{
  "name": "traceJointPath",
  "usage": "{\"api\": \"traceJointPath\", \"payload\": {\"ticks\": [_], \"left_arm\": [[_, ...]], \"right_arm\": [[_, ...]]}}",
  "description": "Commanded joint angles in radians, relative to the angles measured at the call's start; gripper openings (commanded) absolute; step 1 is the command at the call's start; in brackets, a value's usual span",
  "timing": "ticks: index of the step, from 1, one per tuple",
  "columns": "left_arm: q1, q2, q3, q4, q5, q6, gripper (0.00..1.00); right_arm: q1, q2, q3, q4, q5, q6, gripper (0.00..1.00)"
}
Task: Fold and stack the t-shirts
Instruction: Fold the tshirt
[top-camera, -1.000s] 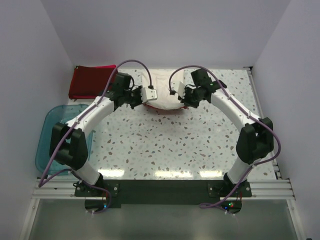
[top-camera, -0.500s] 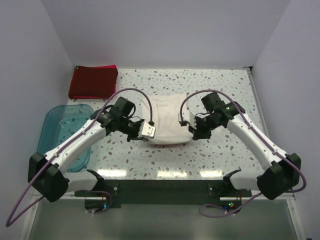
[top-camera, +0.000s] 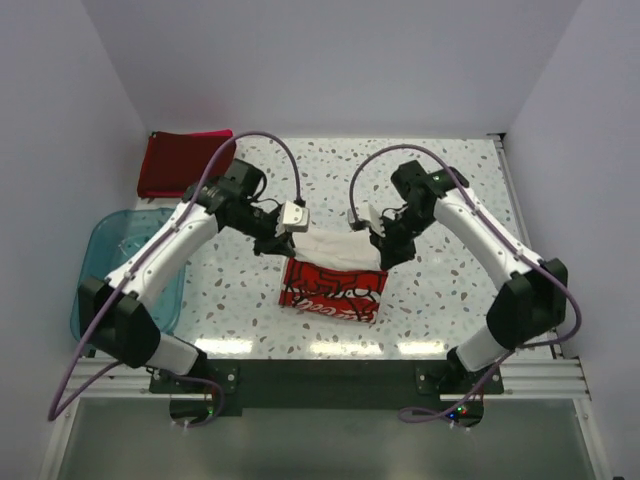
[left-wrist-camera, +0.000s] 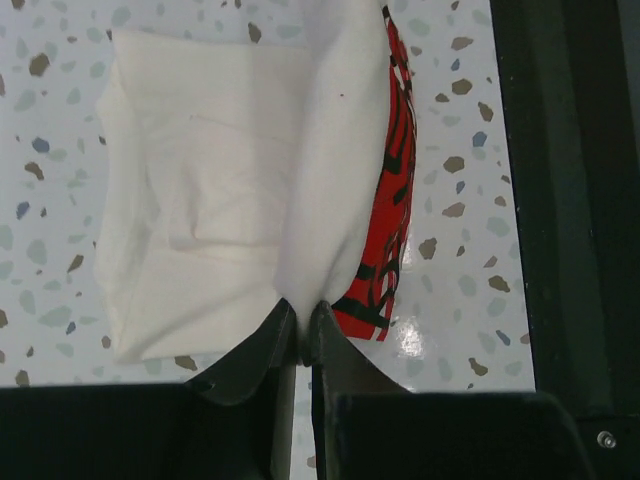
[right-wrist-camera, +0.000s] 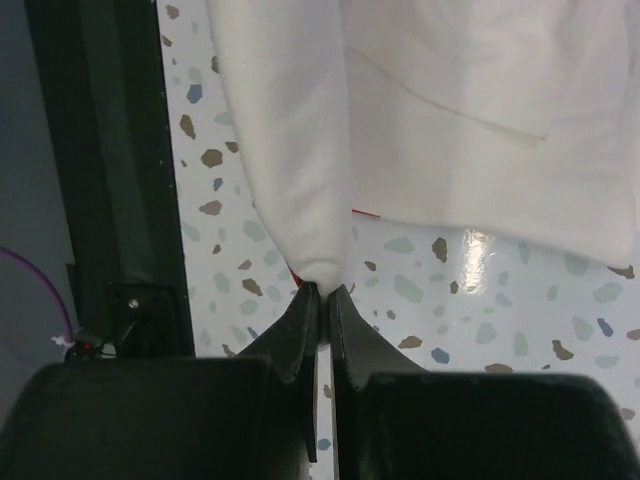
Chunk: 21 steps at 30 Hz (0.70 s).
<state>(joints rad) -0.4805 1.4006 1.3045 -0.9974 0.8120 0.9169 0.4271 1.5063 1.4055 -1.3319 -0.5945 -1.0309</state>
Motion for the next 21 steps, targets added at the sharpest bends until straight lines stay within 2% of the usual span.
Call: {"api": "traceJointPath", "payload": {"ticks": [1, 7, 14, 18, 21], "left_arm": [[0.095, 0.124, 0.059, -0.041, 0.045, 0.086, 0.0], [0.143, 0.28, 0.079, 0.048, 0.015, 0.119, 0.0], [0.158, 0.469, 0.122, 0.147, -0.025, 0.06, 0.0], [0.16, 0.529, 0.093, 0.213, -0.047, 0.027, 0.06], [0.161, 0.525, 0.032, 0.249, -0.045, 0.043, 0.11]], "right_arm": [[-0.021, 0.11, 0.107, -0.01, -0.024, -0.057, 0.0], [-0.053, 0.351, 0.223, 0.005, -0.041, -0.057, 0.0], [-0.087, 0.581, 0.331, 0.059, -0.028, -0.002, 0.0], [-0.094, 0.675, 0.365, 0.072, -0.024, 0.032, 0.0], [-0.094, 0.687, 0.346, 0.082, -0.042, 0.038, 0.01]]}}
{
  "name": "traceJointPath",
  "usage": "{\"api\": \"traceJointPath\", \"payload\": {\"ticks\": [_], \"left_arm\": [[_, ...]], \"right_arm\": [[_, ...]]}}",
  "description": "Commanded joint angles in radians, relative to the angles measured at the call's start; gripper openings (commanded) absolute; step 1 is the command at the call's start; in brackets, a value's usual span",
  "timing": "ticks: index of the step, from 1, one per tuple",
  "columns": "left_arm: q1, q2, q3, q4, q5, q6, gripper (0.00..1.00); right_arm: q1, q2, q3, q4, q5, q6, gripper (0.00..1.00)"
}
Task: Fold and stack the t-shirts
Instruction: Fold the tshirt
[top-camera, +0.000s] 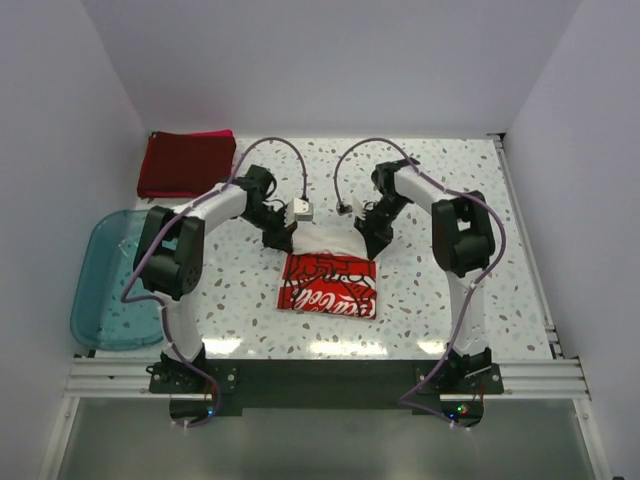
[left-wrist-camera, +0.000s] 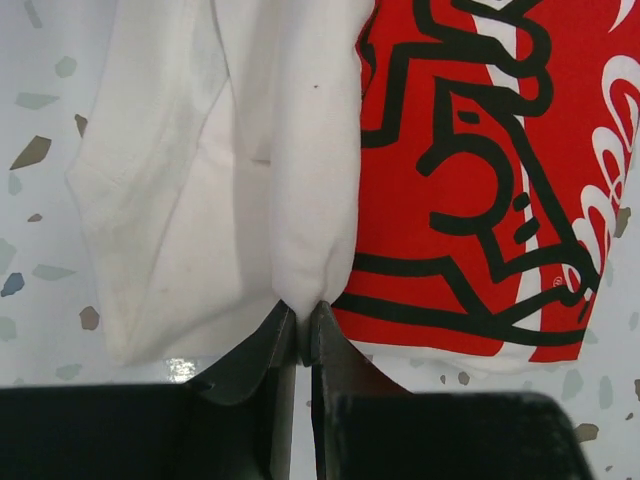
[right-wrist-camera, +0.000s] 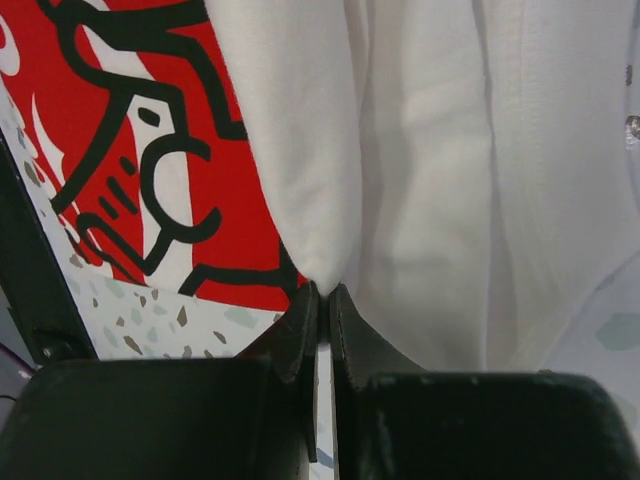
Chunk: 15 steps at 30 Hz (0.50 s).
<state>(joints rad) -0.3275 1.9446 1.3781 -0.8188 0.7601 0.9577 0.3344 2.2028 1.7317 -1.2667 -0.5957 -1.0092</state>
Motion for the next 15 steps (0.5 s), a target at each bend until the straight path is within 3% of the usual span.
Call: {"api": "traceJointPath", "payload": {"ticks": [1, 10, 15], "left_arm": [[0.01, -0.044, -0.059, 0.084, 0.008, 0.009, 0.12], [0.013, -0.157, -0.178, -0.031, 0.085, 0.111, 0.14], [0.015, -0.216, -0.137, -0.017, 0.12, 0.096, 0.39]], "right_arm": [[-0.001, -0.012, -0.006, 0.027, -0.045, 0.018, 0.02], [0.028, -0.152, -0.225, 0.076, -0.096, 0.008, 0.02], [0.022, -0.18, -0.176, 0.017, -0.134, 0.05, 0.35]]}}
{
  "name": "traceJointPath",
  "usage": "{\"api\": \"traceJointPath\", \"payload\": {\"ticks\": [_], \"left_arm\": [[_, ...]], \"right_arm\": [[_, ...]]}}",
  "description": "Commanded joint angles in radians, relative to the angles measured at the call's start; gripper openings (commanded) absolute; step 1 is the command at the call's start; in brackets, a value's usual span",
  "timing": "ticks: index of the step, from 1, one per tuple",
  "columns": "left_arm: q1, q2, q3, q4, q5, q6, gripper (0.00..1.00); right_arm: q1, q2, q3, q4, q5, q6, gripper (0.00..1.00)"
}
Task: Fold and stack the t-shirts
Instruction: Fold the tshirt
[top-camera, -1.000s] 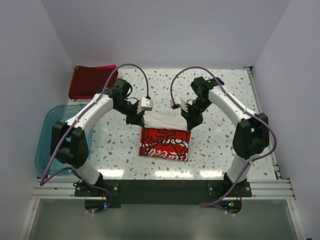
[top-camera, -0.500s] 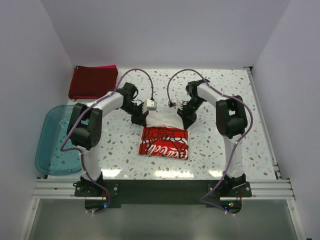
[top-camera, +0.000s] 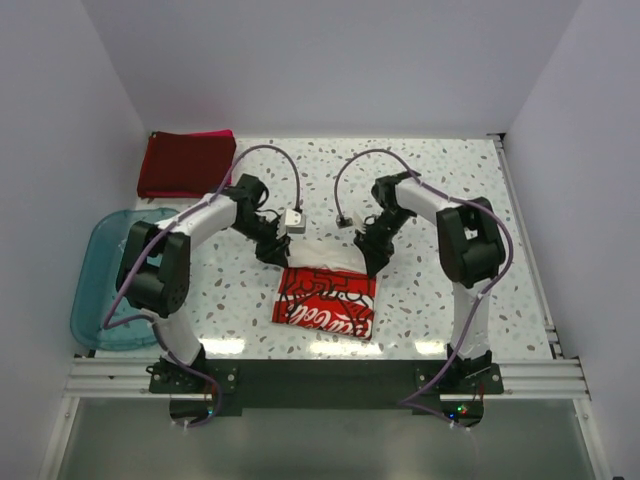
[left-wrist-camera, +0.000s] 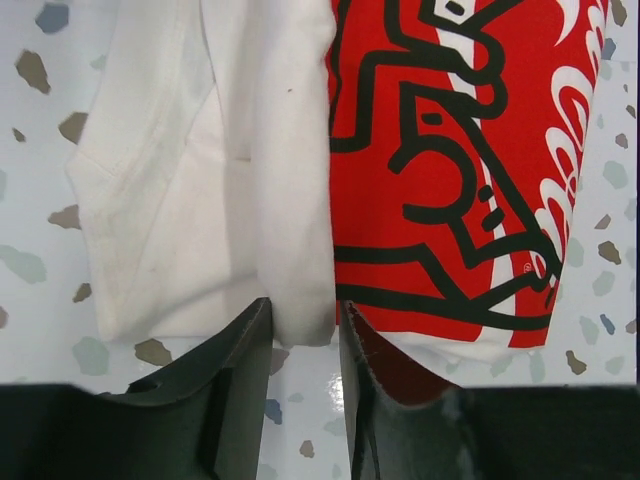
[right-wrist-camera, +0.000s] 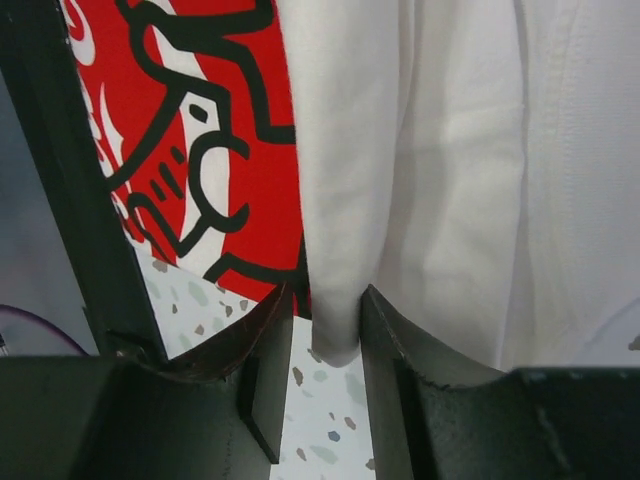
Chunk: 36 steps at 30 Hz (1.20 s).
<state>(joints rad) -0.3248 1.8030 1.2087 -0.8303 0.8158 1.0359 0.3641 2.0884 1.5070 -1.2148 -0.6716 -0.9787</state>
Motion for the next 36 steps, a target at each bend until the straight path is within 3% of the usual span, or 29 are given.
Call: {"api": "traceJointPath", "payload": {"ticks": [1, 3, 6, 11, 15, 26, 31, 36], "left_arm": [[0.01, -0.089, 0.041, 0.012, 0.072, 0.006, 0.42], [0.004, -0.094, 0.07, 0.077, 0.095, -0.022, 0.51], [-0.035, -0.08, 0.103, 0.163, 0.086, -0.066, 0.55], [-0.114, 0.015, 0.166, 0.211, 0.071, -0.08, 0.56], [-0.17, 0.088, 0.193, 0.217, 0.075, -0.083, 0.56], [-0.22, 0.208, 0.258, 0.129, 0.109, -0.092, 0.56], [-0.232, 0.233, 0.259, 0.102, 0.112, -0.083, 0.51], [-0.24, 0.259, 0.275, 0.079, 0.108, -0.077, 0.36]], "right_arm": [[-0.016, -0.062, 0.103, -0.061, -0.081, 0.04, 0.37], [-0.034, -0.045, 0.157, -0.083, -0.109, 0.102, 0.42], [-0.057, -0.036, 0.22, -0.071, -0.177, 0.223, 0.44], [-0.063, -0.014, 0.231, 0.133, -0.21, 0.516, 0.34], [-0.062, 0.036, 0.234, 0.274, -0.194, 0.647, 0.25], [-0.047, 0.151, 0.22, 0.423, -0.215, 0.817, 0.2], [-0.027, 0.183, 0.219, 0.446, -0.224, 0.836, 0.2], [-0.001, 0.206, 0.202, 0.463, -0.218, 0.828, 0.2]]}}
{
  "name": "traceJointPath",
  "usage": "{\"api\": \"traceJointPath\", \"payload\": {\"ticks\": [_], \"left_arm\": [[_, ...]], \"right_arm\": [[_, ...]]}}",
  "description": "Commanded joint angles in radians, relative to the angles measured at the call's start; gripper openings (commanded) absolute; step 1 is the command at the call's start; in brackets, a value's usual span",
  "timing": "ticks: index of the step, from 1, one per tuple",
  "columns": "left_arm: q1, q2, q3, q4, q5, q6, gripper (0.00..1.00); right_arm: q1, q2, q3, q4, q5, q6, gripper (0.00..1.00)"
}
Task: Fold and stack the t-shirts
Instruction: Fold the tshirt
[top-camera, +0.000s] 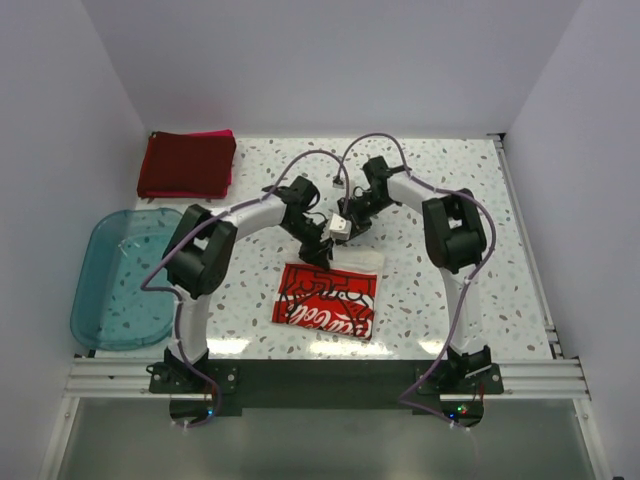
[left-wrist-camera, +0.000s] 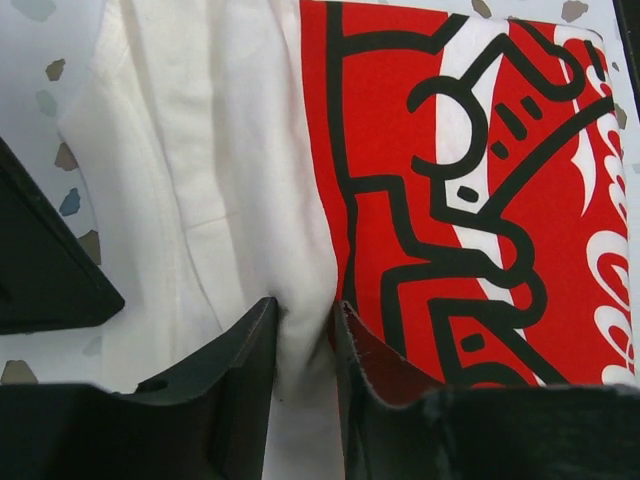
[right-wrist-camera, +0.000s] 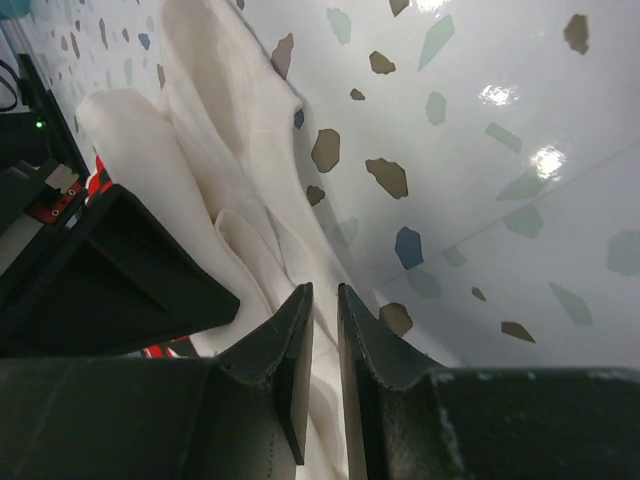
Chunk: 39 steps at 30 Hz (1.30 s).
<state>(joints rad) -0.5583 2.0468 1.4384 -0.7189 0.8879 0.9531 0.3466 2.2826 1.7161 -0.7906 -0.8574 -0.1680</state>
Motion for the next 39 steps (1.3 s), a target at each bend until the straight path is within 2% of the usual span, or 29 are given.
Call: {"api": "traceJointPath", "payload": {"ticks": [1, 2, 5, 10, 14, 20, 31, 39], "left_arm": [[-0.006, 0.018, 0.05, -0.037, 0.036, 0.004, 0.32], [-0.006, 0.019, 0.053, -0.04, 0.039, 0.004, 0.23], [-0.009, -0.016, 0.04, -0.025, 0.046, 0.01, 0.1], [-0.046, -0.12, -0.054, 0.061, -0.019, 0.047, 0.0], [-0.061, -0.218, -0.125, 0.182, -0.055, 0.045, 0.0], [-0.061, -0.281, -0.151, 0.262, -0.107, 0.068, 0.0], [-0.032, -0.29, -0.17, 0.409, -0.156, 0.084, 0.0], [-0.012, -0.264, -0.154, 0.43, -0.145, 0.122, 0.0]], "right_arm": [[0.02, 0.018, -0.009, 0.037, -0.029, 0.013, 0.2], [0.023, 0.023, -0.009, 0.036, -0.025, 0.006, 0.2], [0.031, 0.041, -0.013, 0.037, -0.026, -0.004, 0.19], [0.045, 0.075, -0.021, 0.039, -0.006, -0.039, 0.19], [0.045, 0.087, -0.026, 0.024, 0.011, -0.073, 0.19], [0.045, 0.091, -0.047, 0.019, -0.002, -0.097, 0.2], [0.046, 0.083, -0.069, 0.017, -0.034, -0.1, 0.2], [0.048, 0.086, -0.069, 0.016, -0.035, -0.099, 0.2]]}}
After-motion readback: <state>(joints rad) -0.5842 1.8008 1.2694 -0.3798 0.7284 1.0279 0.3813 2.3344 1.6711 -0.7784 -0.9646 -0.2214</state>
